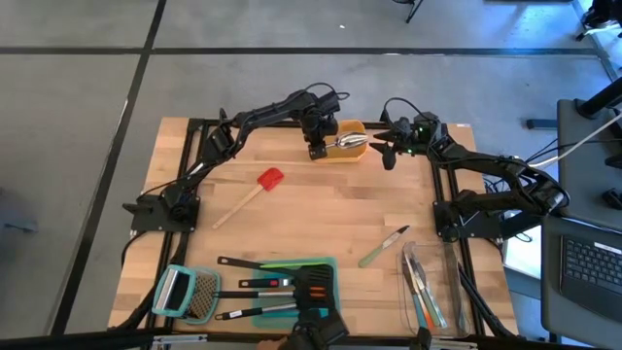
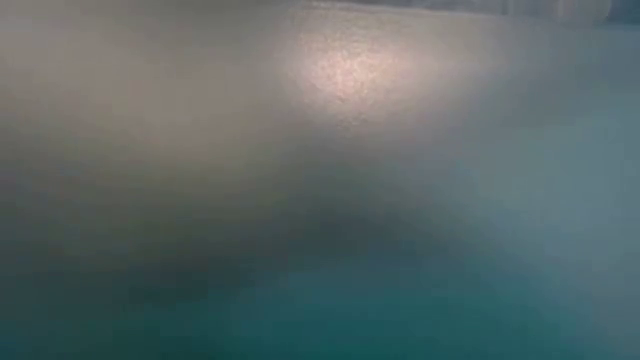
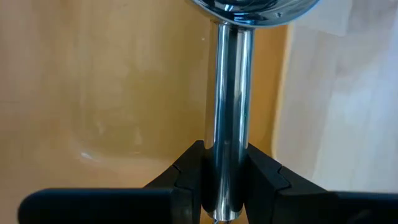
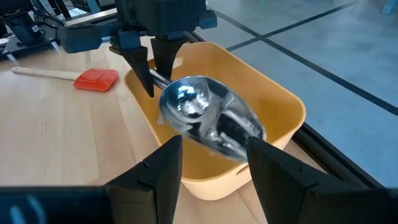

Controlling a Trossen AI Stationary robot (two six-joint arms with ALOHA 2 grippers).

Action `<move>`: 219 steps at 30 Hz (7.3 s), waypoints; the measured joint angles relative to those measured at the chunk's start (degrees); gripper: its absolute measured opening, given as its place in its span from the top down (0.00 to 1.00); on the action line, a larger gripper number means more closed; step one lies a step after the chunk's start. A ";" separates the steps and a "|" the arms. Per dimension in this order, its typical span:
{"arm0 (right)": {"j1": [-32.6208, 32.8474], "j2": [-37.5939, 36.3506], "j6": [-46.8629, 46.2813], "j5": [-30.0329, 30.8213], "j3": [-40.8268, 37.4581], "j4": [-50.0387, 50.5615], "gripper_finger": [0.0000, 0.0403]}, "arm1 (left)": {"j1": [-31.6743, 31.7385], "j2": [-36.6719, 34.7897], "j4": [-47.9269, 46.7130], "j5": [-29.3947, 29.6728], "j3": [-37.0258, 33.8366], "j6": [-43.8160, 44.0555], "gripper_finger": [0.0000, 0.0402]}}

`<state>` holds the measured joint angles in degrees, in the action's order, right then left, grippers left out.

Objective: Pick & Place Kitchen Items
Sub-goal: Put the ice scoop into the yellow bin

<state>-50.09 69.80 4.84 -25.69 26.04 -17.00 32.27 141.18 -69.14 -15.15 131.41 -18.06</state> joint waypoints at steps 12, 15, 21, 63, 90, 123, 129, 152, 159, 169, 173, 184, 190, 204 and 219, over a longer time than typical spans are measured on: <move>0.00 -0.01 -0.11 -0.45 0.00 0.55 0.55 | 0.13 0.00 0.26 0.51 0.00 0.40 0.83; 0.00 0.00 -0.11 -0.46 0.00 0.55 0.55 | 0.13 0.00 0.97 0.75 0.00 -0.13 0.83; 0.00 0.00 -0.09 -0.46 0.00 0.53 0.55 | 0.02 -0.02 0.80 3.68 1.06 -1.21 0.83; 3.01 -0.02 -1.04 0.40 1.44 1.05 0.55 | -0.49 -2.29 -11.75 13.25 3.54 -5.68 0.83; 14.47 0.83 1.66 15.19 4.33 -2.34 0.55 | -0.68 -2.23 -13.11 10.70 3.54 -6.25 0.83; 23.78 24.45 21.38 27.19 27.93 22.55 0.40 | -0.52 -2.21 -16.07 8.75 3.54 -6.23 0.83; 22.83 25.62 21.37 27.56 27.91 21.89 0.45 | -0.52 -2.21 -16.05 6.50 3.54 -6.56 0.83; 22.86 25.77 20.65 27.35 27.74 21.81 0.97 | -0.04 -2.48 -15.84 9.00 3.56 -6.60 0.82; 22.78 25.67 15.73 29.35 27.78 18.43 0.98 | -0.80 -3.98 -13.16 21.19 3.54 -3.02 0.66; 21.70 26.12 15.08 29.72 27.76 19.06 0.98 | -1.97 -9.69 -10.93 18.53 3.54 -2.21 0.64; 21.51 27.98 15.07 30.23 27.76 18.91 0.98 | -2.08 -11.23 -10.76 18.50 3.52 -1.67 0.64; 21.44 31.41 13.59 33.08 27.69 17.56 0.99 | -2.03 -12.13 -10.97 19.89 3.52 -0.21 0.62; 21.57 31.41 15.68 32.74 27.67 18.43 0.99 | -2.01 -12.14 -10.34 20.96 3.52 -0.12 0.65; 21.64 31.41 19.81 30.14 27.67 22.71 0.99 | -1.42 -17.51 -2.82 12.50 3.54 -0.63 0.72; 21.81 31.41 20.30 33.13 27.69 25.41 0.99 | -2.43 -27.43 14.24 -0.01 3.54 4.05 0.72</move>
<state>-28.27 101.21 25.15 7.44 53.73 8.41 29.84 113.76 -54.90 -15.16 134.96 -14.01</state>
